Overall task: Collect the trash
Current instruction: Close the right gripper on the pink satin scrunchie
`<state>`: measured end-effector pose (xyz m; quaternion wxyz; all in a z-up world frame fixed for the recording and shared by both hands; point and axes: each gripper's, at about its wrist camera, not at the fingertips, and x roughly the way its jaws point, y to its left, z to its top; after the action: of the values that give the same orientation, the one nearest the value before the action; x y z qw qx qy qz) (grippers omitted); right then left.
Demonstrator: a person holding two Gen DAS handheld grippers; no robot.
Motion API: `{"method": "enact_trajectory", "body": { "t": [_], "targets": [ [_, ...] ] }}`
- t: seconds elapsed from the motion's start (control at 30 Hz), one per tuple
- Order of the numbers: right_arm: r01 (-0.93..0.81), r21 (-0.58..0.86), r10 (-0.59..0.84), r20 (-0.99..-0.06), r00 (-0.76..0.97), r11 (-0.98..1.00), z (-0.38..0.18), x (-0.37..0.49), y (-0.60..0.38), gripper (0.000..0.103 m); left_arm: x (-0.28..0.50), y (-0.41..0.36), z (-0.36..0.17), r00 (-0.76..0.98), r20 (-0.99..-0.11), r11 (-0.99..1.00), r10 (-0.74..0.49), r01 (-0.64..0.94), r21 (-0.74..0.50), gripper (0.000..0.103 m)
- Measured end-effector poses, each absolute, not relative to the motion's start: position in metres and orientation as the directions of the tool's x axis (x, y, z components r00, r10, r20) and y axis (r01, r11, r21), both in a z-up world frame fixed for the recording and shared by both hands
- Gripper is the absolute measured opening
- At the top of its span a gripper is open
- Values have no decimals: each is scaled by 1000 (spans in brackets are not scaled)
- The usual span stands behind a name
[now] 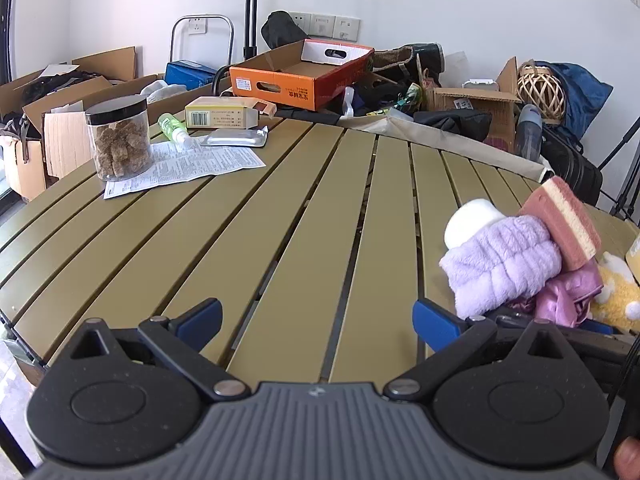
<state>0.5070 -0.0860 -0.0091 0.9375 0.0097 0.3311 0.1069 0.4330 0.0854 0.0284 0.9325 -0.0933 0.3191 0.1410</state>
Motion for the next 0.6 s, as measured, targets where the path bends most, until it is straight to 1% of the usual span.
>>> {"method": "enact_trajectory", "body": {
  "t": [0.2, 0.27, 0.4, 0.5, 0.57, 0.6],
  "targets": [
    [-178, 140, 226, -588, 776, 974, -9, 505, -96, 94, 433, 86, 27, 753, -625, 942, 205, -325, -82, 103],
    [-184, 130, 226, -584, 780, 974, -9, 503, -96, 88, 433, 85, 28, 753, -625, 942, 204, -324, -83, 103],
    [-201, 110, 227, -581, 782, 973, -9, 499, -94, 81, 431, 83, 30, 760, -619, 943, 198, -320, -90, 103],
    [-209, 105, 231, -579, 782, 972, -8, 495, -95, 73, 431, 82, 31, 761, -618, 944, 197, -318, -90, 103],
    [-217, 116, 243, -575, 781, 969, -8, 492, -97, 64, 431, 82, 30, 760, -620, 943, 196, -319, -92, 103],
    [-223, 127, 255, -574, 778, 966, -8, 491, -99, 62, 431, 82, 30, 760, -620, 943, 196, -320, -94, 103]
  ]
}}
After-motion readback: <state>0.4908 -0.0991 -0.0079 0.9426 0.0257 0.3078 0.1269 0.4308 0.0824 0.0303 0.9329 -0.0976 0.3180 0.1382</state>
